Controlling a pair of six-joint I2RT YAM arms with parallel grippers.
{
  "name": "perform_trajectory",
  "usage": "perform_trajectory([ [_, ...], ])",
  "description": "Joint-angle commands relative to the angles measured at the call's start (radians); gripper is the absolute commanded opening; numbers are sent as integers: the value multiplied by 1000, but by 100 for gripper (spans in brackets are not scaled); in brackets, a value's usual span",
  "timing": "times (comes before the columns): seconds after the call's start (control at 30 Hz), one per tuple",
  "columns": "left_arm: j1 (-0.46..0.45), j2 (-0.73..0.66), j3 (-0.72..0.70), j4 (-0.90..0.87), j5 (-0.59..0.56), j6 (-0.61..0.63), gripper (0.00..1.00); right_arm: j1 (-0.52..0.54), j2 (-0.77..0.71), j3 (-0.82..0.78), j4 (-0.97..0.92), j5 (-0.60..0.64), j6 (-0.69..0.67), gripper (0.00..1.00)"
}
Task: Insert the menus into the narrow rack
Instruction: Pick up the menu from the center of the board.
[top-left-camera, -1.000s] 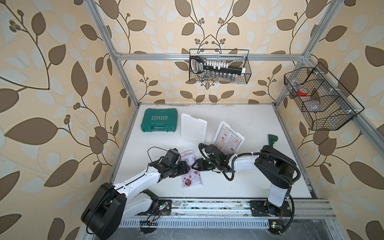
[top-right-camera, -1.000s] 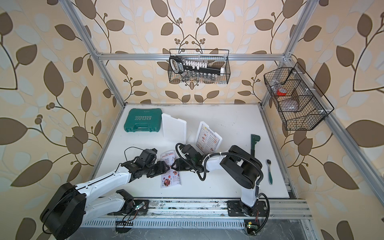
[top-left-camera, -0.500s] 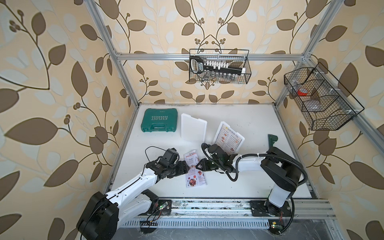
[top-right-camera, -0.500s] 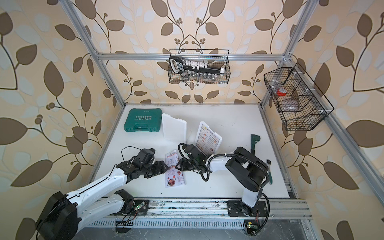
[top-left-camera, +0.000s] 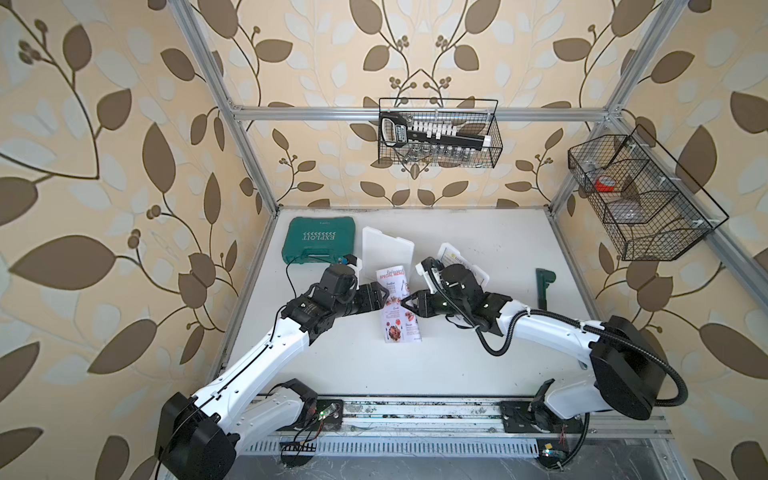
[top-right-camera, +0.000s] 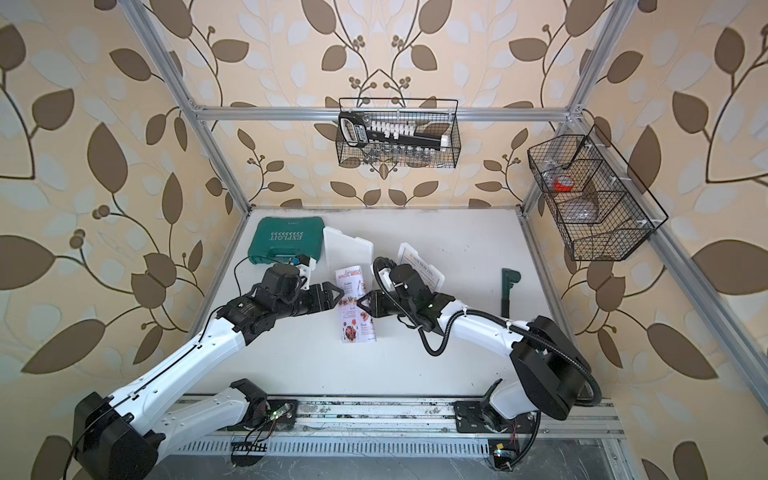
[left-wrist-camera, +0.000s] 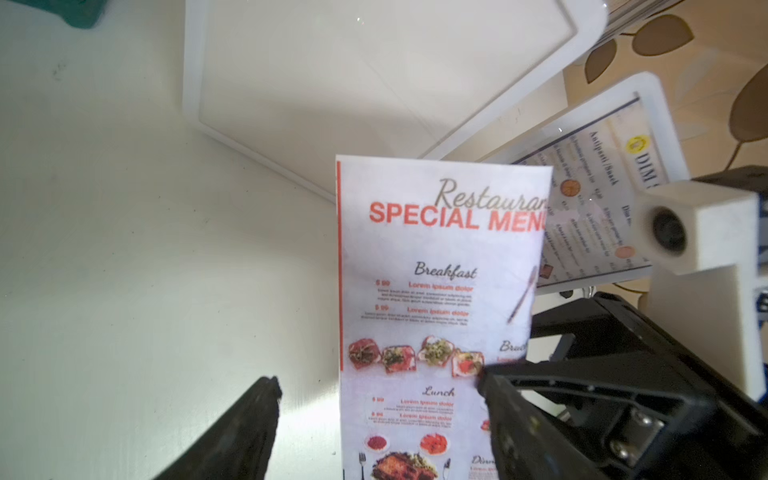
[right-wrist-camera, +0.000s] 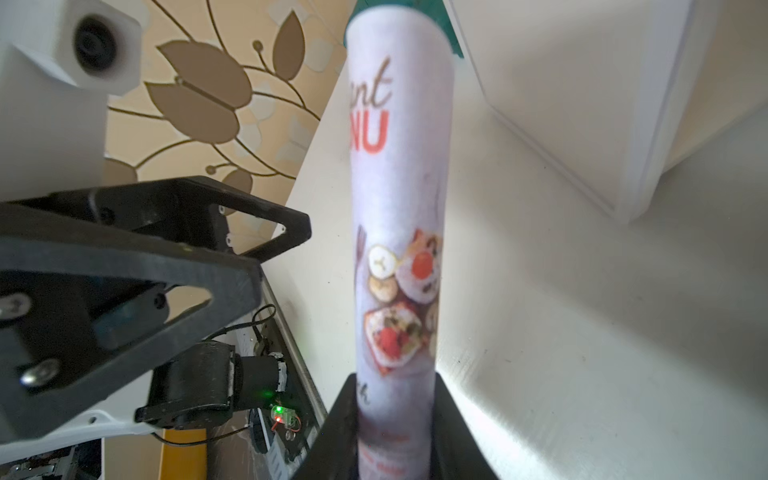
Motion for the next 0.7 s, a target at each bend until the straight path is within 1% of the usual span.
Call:
perform_trajectory([
  [0.0,16,13,86,44,42,68,81,-40,-49,69,-78,-27,-73,28],
  [0.1,45,26,137,65,102,107,83,-101,-77,108,-101,-61,-102,29],
  [0.2,90,47,159,127,243,116,83,-137,-88,151,-136,-83,-134,29],
  [0.3,106,73,169,175,351,126,82,-156,-98,172,-147,-103,-147,30],
  [0.37,108,92,178,189,404,146,81,-164,-103,179,-148,-116,-149,30],
  [0.5,117,107,174,221,466,156,80,-175,-109,187,-143,-140,-150,31],
  [0.67,123,120,163,250,498,149,81,-175,-116,186,-129,-165,-144,31],
])
